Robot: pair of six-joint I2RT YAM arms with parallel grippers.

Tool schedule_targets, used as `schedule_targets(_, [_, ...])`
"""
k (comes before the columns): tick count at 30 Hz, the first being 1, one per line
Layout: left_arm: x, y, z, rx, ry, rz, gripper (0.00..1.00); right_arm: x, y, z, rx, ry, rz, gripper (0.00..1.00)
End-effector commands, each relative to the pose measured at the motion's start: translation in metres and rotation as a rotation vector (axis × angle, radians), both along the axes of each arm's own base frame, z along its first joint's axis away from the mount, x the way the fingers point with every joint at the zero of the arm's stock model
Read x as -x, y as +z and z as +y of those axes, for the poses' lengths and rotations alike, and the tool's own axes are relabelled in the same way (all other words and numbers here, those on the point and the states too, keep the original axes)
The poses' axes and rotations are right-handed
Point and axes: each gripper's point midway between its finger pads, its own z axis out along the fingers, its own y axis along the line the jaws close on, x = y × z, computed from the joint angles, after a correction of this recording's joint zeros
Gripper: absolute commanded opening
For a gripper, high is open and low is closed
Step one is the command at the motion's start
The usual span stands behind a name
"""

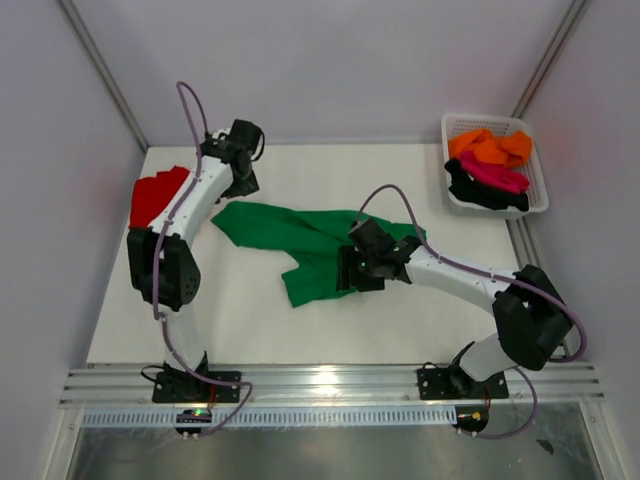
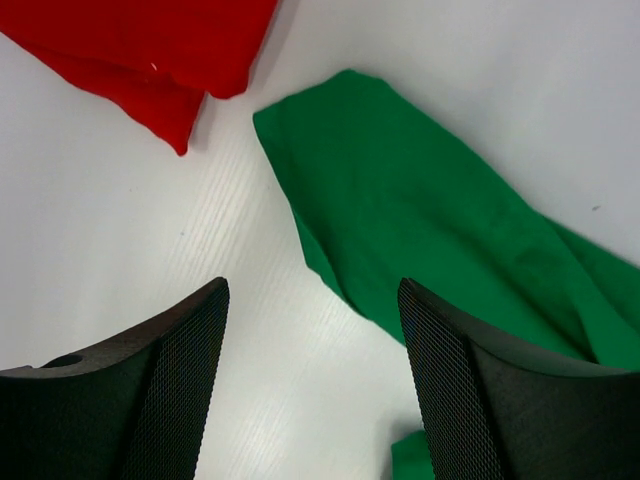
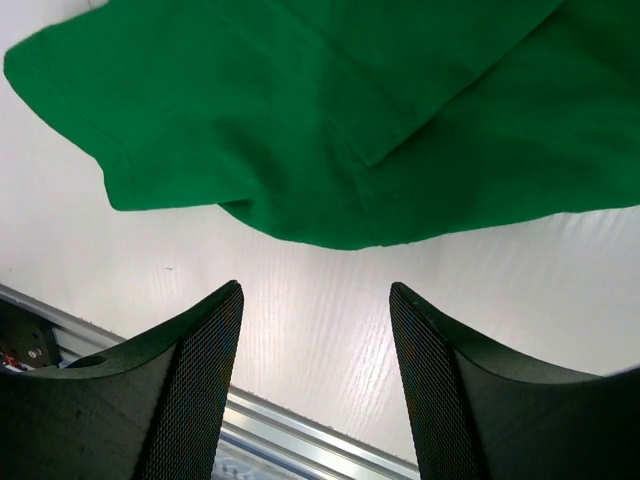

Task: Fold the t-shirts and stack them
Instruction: Flatten out the tshirt

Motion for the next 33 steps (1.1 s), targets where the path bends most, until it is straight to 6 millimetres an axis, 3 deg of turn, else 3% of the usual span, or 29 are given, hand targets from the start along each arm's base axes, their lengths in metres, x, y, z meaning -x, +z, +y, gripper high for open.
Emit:
schedule_targets(1, [0.010,0.014,-0.014,0.070,-0.010,-0.063,0.71,-0.002,0.016,0.021,-0.076,-0.017,0.014,0.65])
schedule_targets(7, [0.031,-0.002,-0.026,0.079,-0.026,-0.045,0.70,0.016,-0.001,0.035,-0.108,-0.054,0.162,0.65])
schedule_targets(13, [0.041,-0.011,-0.020,0.042,-0.018,-0.003,0.70,0.018,-0.007,0.040,-0.140,-0.100,0.198,0.65])
schedule_targets(25, [0.051,0.022,-0.005,-0.012,-0.024,-0.062,0.70,0.020,-0.031,0.046,-0.117,-0.166,0.230,0.64])
schedule_targets(33, [0.058,0.042,-0.003,0.011,-0.026,-0.104,0.70,0.003,-0.045,0.045,-0.066,-0.195,0.183,0.63])
